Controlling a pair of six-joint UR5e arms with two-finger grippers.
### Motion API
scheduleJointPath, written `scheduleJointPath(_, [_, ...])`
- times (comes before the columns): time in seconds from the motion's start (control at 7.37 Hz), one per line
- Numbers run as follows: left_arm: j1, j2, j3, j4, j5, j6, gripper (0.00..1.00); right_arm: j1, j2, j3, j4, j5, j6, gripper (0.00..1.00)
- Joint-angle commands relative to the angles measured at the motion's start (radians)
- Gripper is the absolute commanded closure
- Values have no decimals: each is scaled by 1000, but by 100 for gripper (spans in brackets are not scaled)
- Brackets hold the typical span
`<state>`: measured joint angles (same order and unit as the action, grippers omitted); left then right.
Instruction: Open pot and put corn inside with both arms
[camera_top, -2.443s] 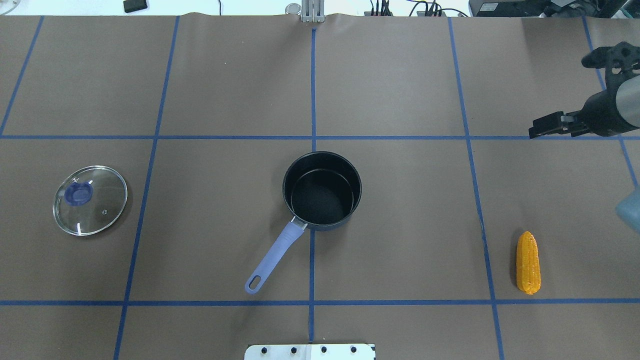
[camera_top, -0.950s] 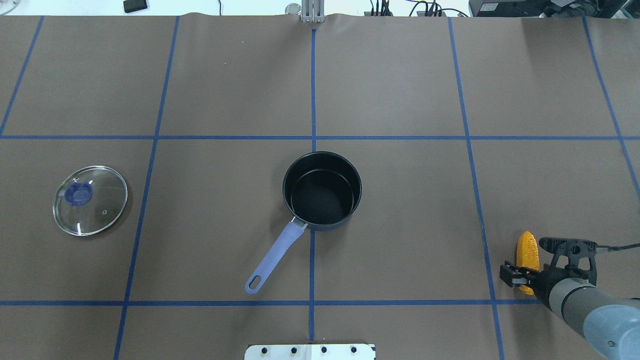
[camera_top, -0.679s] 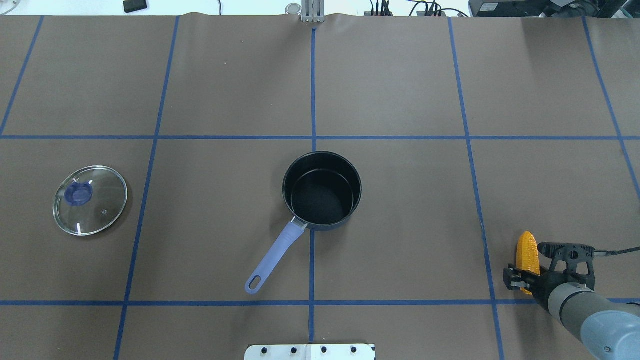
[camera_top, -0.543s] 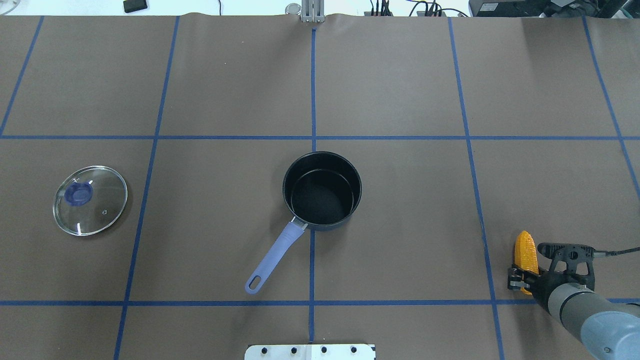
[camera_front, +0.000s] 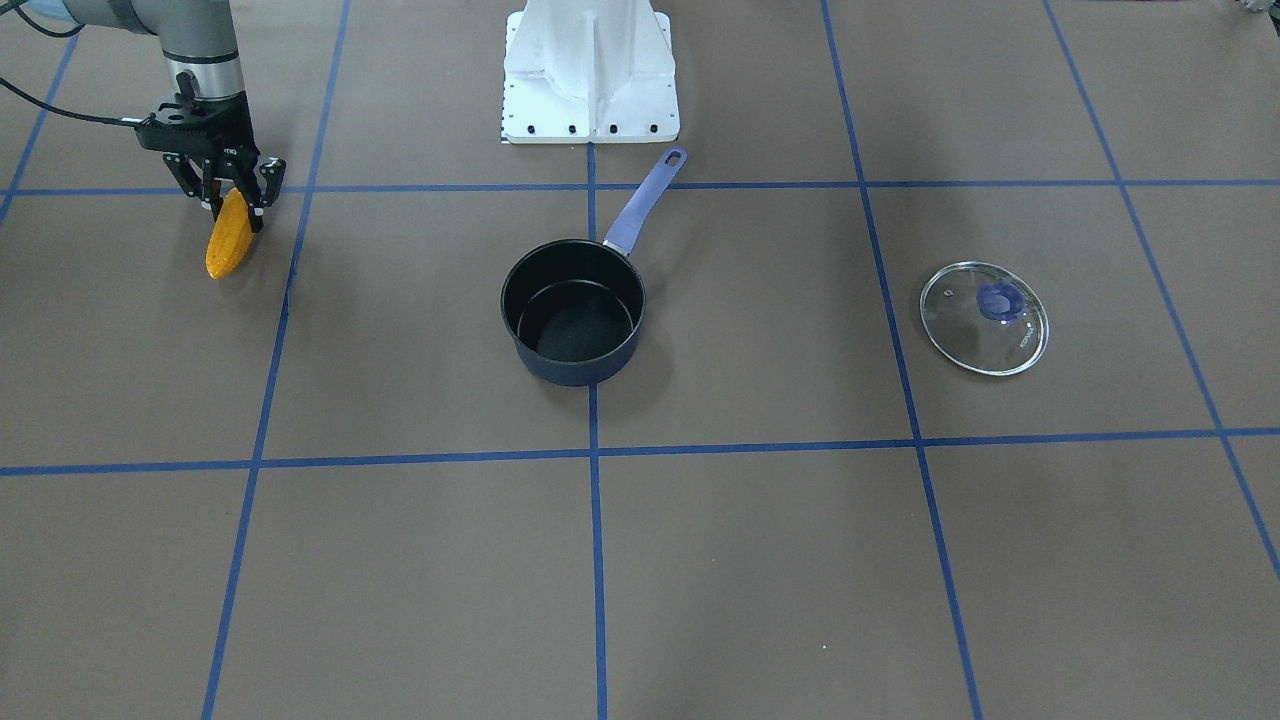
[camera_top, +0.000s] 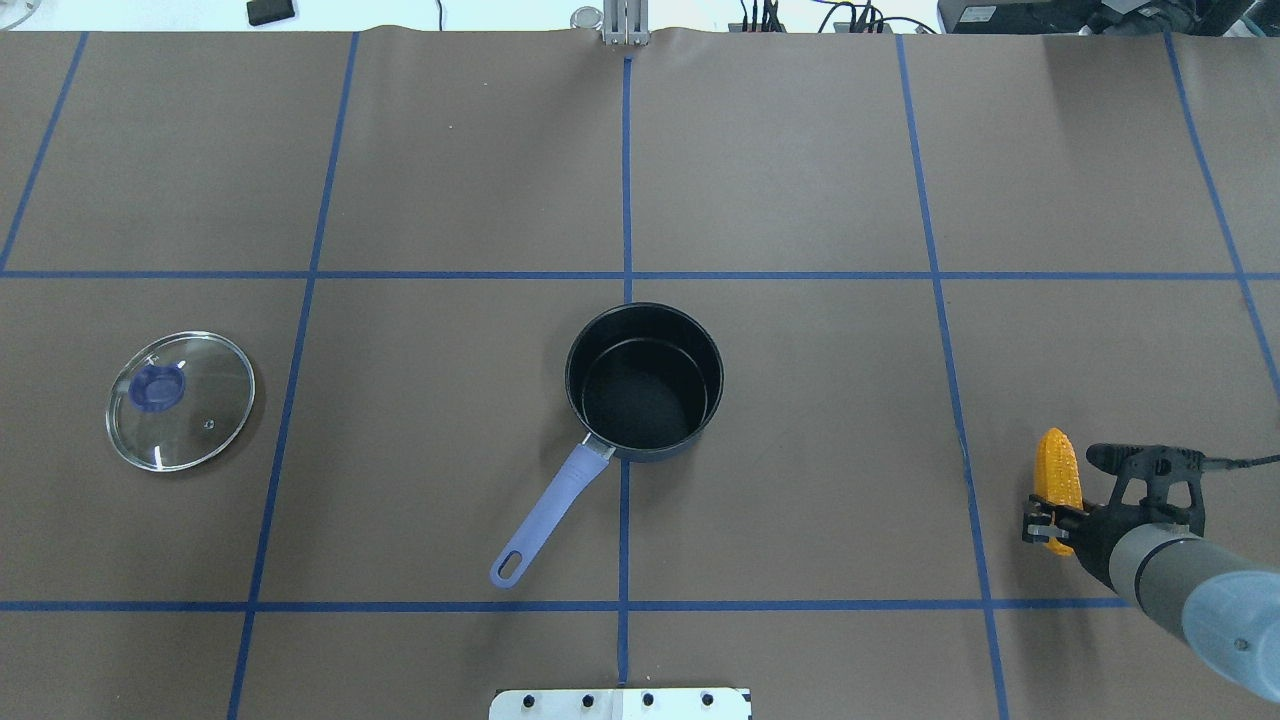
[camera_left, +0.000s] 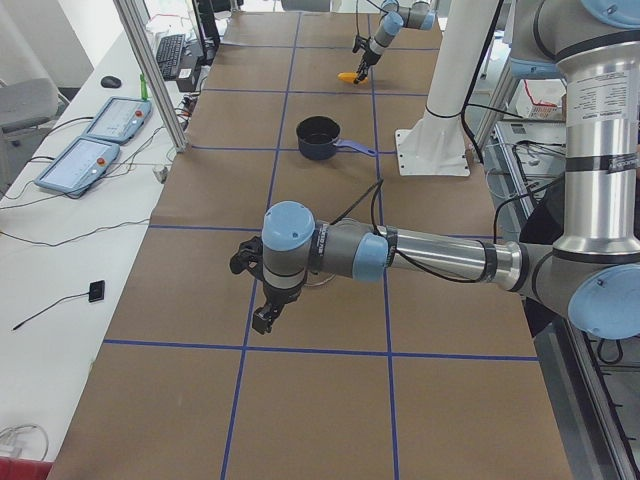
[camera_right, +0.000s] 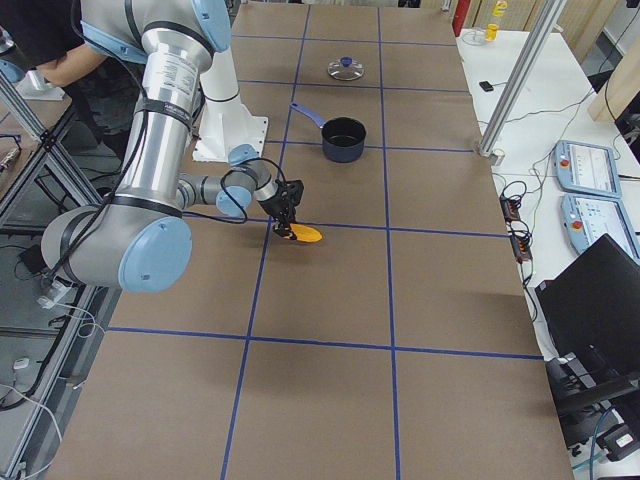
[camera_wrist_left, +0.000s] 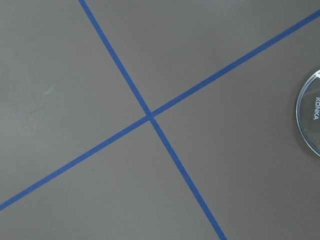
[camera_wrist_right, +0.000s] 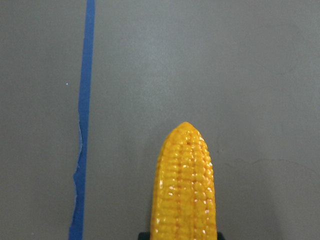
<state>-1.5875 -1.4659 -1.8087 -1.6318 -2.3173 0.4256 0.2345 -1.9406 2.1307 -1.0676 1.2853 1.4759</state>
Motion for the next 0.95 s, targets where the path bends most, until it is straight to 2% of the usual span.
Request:
scheduleJointPath(0.0, [1, 16, -24, 19, -2, -4, 2, 184, 75, 3, 0, 173, -176, 100])
scheduleJointPath(0.27, [1, 41, 11, 11, -153, -25, 2, 358, 159, -9, -15, 325, -332, 100])
scheduleJointPath(0.41, [1, 47, 8, 6, -152, -18, 2, 414, 242, -34, -37, 385, -342, 100])
scheduleJointPath(0.54, [0, 55, 15, 12, -148, -25, 2, 437, 394, -49, -167, 403, -341, 100])
scheduleJointPath(0.68, [0, 80, 12, 13, -113, -28, 2, 439, 558, -57, -334, 401, -341, 100])
scheduleJointPath(0.81, [-2, 87, 17, 15, -61, -28, 2, 436, 692, -89, -451, 394, -330, 100])
